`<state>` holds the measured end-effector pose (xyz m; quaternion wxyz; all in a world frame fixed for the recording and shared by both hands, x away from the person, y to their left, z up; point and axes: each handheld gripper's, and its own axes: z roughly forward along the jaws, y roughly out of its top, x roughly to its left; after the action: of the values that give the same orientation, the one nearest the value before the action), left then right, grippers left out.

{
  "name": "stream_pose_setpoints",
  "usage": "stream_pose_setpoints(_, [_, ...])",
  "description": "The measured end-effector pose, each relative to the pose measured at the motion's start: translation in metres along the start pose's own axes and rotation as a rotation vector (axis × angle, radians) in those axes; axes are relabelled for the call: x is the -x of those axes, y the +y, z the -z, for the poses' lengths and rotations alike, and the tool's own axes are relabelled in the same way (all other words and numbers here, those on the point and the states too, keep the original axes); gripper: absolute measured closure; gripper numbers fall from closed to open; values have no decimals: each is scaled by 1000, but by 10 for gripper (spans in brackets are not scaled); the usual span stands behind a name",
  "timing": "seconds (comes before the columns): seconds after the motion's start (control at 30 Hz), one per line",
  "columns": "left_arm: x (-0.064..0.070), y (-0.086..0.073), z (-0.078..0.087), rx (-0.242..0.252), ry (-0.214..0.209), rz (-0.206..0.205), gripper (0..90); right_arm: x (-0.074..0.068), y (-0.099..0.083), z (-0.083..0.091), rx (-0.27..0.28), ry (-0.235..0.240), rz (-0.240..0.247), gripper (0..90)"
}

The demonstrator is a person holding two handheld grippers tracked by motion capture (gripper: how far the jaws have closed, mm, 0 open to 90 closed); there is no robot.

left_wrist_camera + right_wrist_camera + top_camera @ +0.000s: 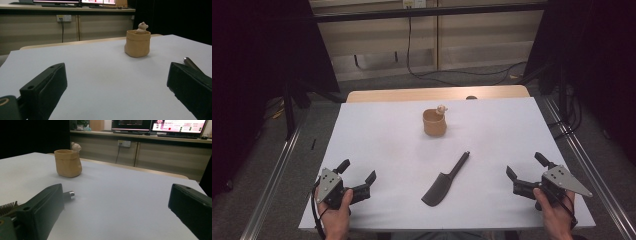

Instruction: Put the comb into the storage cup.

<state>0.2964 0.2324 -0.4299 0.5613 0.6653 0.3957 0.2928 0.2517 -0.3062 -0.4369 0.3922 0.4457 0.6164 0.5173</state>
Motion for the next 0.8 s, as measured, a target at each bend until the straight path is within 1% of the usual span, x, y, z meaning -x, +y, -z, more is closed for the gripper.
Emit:
stream_pose_setpoints(0.07, [-1,0,0,-4,4,1,29,1,-1,-2,-9,21,-2,0])
stream_pose_setpoints(0.17, [-2,-1,0,-9,9,-2,29,1,-1,-4,-13,31,-12,0])
stream_pose_setpoints(0.2, [-2,-1,0,-11,12,-4,29,2,-1,-5,-16,51,-18,0])
stream_pose_setpoints(0.23, [-2,-1,0,-12,14,-5,29,2,-1,-5,-16,51,-18,0])
stream_pose_setpoints(0.3, [-1,-1,0,-13,15,-6,29,1,-2,-6,-12,79,-18,0])
stream_pose_setpoints(0.37, [-1,-1,0,-13,16,-4,29,1,-2,-6,-8,87,-20,0])
stream_pose_setpoints(0.43, [-1,-2,-1,-17,10,3,29,0,-2,-7,6,123,-24,0])
stream_pose_setpoints(0.53, [-1,-3,-1,-24,12,9,29,-2,-1,-9,17,148,-29,0])
stream_pose_setpoints(0.7, [-2,-4,1,-27,10,4,29,-6,1,-13,27,163,-34,0])
stream_pose_setpoints(0.73, [-2,-4,1,-29,10,3,29,-7,2,-14,25,160,-27,0])
stream_pose_setpoints(0.8, [-2,-4,1,-32,11,5,29,-10,4,-17,22,159,-30,0])
